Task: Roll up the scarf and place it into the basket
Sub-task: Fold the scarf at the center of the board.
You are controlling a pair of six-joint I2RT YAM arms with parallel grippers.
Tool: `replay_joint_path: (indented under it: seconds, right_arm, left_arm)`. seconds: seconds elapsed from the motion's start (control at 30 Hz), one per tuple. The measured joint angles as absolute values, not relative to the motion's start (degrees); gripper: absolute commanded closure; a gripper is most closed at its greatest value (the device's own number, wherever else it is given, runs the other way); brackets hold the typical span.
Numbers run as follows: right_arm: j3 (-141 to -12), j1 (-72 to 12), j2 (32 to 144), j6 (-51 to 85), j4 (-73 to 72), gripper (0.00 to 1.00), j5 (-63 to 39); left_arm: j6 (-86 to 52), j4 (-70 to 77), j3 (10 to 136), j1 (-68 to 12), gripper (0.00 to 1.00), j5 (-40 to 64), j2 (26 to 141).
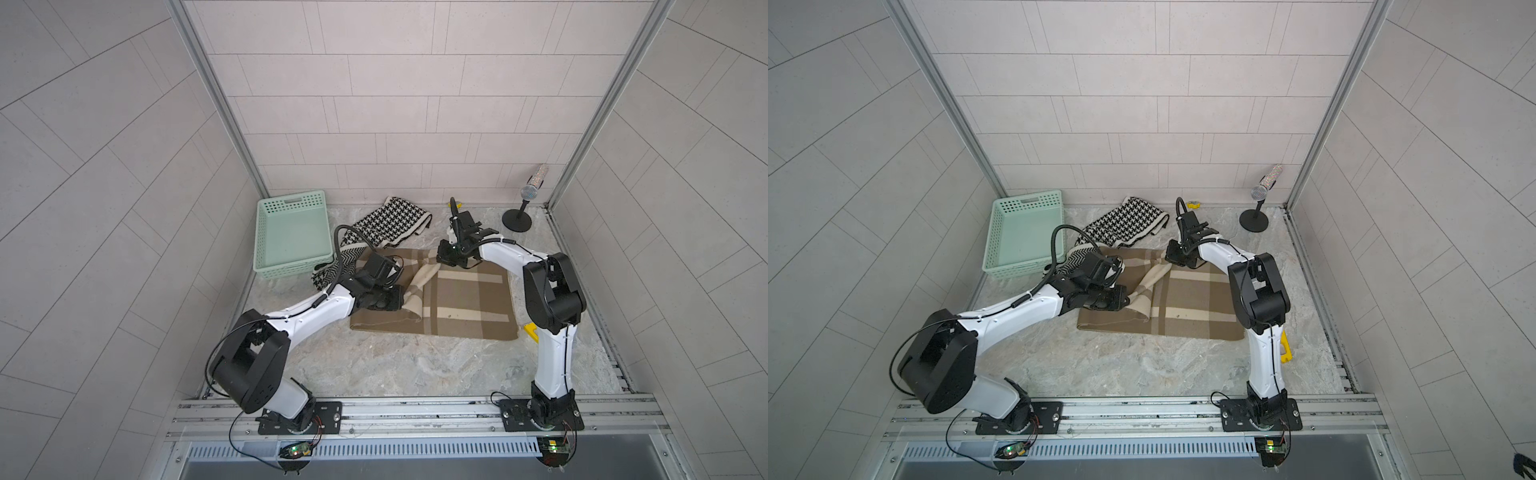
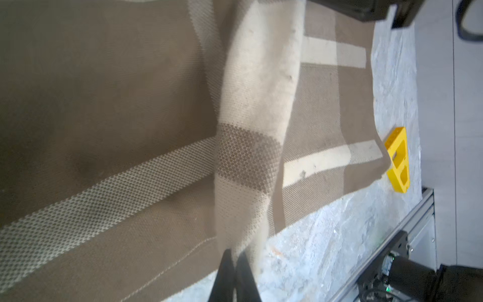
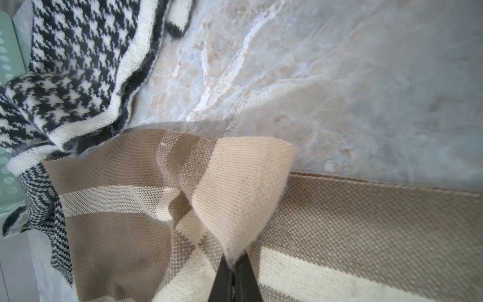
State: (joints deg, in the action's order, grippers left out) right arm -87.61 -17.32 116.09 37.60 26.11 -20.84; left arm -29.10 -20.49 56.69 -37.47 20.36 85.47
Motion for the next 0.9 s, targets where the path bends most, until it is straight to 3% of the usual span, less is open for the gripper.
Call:
replay_joint_path:
  seconds: [0.4, 0.9]
  right_arm:
    - [-94.21, -13.32, 106.61, 27.18, 39.35, 1.00, -17.65]
    - [-92.49, -4.82, 100.16, 18.22, 48.16, 1.00, -15.99]
  left_arm:
    - [-24.16, -32.16, 75.24, -49.95, 1.00, 18.24, 85.27]
    - [-23.27, -35.51, 88.86, -57.84, 1.00, 16.69, 96.23]
